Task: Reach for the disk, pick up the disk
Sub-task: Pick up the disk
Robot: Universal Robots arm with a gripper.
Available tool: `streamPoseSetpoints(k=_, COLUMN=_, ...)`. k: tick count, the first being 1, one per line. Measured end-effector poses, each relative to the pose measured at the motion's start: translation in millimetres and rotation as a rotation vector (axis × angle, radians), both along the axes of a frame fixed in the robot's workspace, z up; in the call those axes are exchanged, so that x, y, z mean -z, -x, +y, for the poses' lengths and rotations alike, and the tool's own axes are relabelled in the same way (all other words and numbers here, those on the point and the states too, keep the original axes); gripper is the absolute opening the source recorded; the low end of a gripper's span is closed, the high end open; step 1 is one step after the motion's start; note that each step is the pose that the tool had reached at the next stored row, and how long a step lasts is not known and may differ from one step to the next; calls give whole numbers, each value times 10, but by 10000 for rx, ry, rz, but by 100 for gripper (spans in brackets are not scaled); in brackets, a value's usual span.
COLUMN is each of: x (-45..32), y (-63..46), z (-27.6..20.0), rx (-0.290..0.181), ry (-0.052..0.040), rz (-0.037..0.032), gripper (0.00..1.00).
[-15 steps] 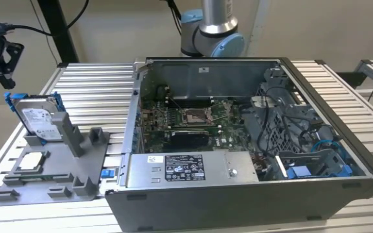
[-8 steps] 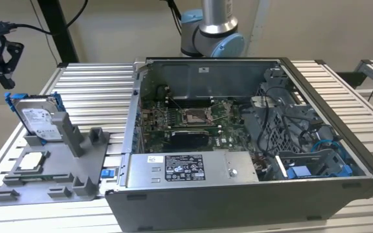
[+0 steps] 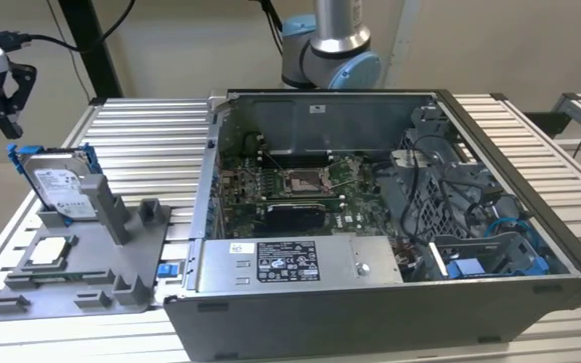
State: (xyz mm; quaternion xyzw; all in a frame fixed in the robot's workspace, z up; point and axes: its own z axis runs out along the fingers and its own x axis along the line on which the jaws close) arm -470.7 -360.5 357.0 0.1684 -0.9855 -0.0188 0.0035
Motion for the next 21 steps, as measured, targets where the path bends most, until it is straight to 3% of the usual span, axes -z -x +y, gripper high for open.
streamPoseSetpoints(k=21, x=0, y=0, z=0, rx=-3352, ry=0, rz=0, gripper=0)
